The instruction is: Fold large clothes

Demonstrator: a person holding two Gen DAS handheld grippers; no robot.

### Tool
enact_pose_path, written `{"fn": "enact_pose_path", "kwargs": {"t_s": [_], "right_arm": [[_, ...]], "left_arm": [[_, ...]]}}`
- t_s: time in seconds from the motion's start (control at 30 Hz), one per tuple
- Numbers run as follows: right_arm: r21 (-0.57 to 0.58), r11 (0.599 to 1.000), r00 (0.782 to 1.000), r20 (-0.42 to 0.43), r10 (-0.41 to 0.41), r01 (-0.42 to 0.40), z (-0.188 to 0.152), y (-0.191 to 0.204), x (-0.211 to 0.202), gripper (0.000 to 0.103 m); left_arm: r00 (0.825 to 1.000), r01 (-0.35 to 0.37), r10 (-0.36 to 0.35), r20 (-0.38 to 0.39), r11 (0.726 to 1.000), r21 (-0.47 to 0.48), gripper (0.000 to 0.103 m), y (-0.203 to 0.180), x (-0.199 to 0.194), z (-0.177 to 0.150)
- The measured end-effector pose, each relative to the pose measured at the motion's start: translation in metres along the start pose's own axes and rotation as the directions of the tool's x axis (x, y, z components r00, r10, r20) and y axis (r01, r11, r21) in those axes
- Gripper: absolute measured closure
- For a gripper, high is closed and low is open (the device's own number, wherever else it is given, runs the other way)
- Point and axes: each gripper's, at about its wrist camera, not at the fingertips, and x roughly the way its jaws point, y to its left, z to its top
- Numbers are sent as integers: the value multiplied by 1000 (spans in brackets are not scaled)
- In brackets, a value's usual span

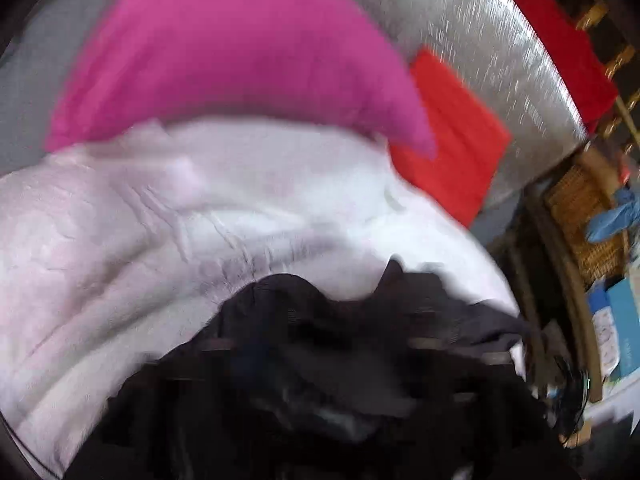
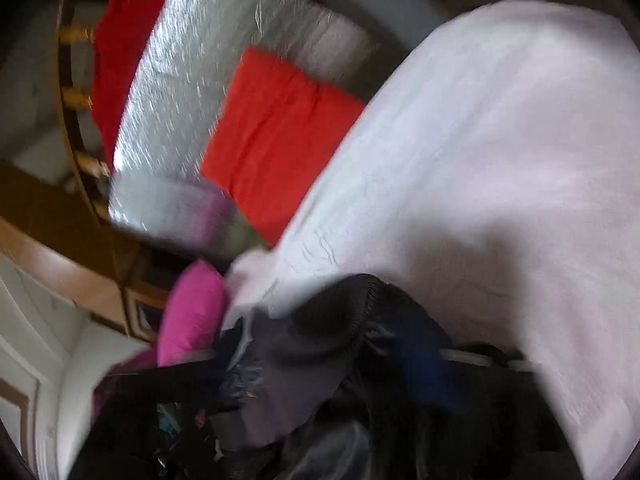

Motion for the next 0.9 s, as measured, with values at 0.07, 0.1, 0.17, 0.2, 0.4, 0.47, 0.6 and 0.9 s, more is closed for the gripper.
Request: {"fn": "enact_pose_path", "kwargs": {"t_s": [0.07,0.1,0.17,0.2,0.4,0.47,0.6,0.9], "right_arm": [[-25,999,999,37,36,-35,-6,4,-27,2],[-32,998,998,24,51,-50,-11,7,-42,2],[-40,997,997,12,73,-72,-25,11,-65,2],[-50,996,997,12,75,-75,-33,13,-78,2],[-34,996,997,1,82,-82,-106,15,-151,2],[-22,997,997,-11,75,-76,-126,11,-165,2],[26,996,996,-26,80,-80,-155,-3,-181,2],[159,987,998,-61,-7,17,-157,-42,-151,2]], "left_arm": [[997,-5,9,83,999,-47,18,4,-30,-5],[996,-13,19,85,997,-76,18,7,-43,-10],[998,2,7,65,991,-131,18,12,-68,-30],[998,7,2,63,988,-152,18,14,-80,-41],[985,-125,147,86,966,-226,18,21,-144,-142],[975,-191,210,74,960,-204,18,18,-154,-167],[976,-209,216,4,949,-234,18,29,-152,-201],[977,-184,210,32,911,-368,18,62,-133,-173]]}}
